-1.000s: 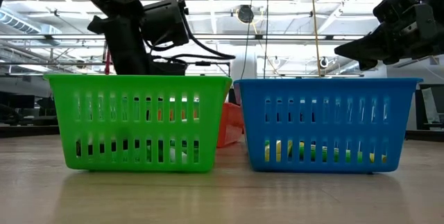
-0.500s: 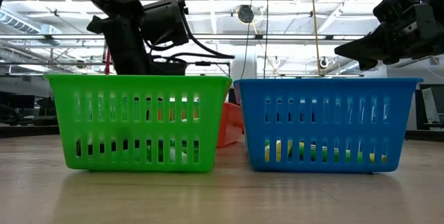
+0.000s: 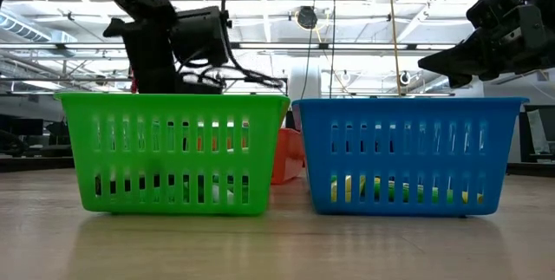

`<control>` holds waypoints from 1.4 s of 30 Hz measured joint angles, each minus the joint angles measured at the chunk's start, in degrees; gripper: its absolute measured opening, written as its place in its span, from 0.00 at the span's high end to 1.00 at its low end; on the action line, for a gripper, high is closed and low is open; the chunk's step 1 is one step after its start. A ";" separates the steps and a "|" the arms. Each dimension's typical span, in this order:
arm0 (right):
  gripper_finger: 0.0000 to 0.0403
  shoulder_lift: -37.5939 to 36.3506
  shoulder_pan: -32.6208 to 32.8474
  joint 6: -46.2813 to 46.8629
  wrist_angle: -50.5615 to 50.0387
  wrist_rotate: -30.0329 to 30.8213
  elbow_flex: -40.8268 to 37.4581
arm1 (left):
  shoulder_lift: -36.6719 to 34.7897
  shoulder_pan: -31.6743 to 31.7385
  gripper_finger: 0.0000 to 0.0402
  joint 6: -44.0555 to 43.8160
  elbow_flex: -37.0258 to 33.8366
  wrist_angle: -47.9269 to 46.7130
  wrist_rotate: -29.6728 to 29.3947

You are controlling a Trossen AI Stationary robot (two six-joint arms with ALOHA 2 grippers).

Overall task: Pick & Place Markers
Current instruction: Put the green highlighter pen into the orange basket

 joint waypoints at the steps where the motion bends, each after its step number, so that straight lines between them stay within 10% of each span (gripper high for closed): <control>1: 0.98 0.01 0.01 0.00 0.00 0.00 0.01 | -0.71 -0.01 0.81 -0.58 -0.01 -0.36 -1.35; 19: 0.98 -0.01 0.00 0.00 0.04 0.00 -0.01 | -12.65 -4.81 0.82 -6.49 0.19 8.45 -7.39; 28: 0.98 0.01 0.02 0.00 0.01 0.00 0.01 | -12.86 -5.90 0.76 -15.02 0.41 28.05 3.48; 42: 0.98 0.01 0.00 -0.01 0.27 0.00 0.00 | -9.40 -3.79 0.73 -20.79 0.40 31.76 4.76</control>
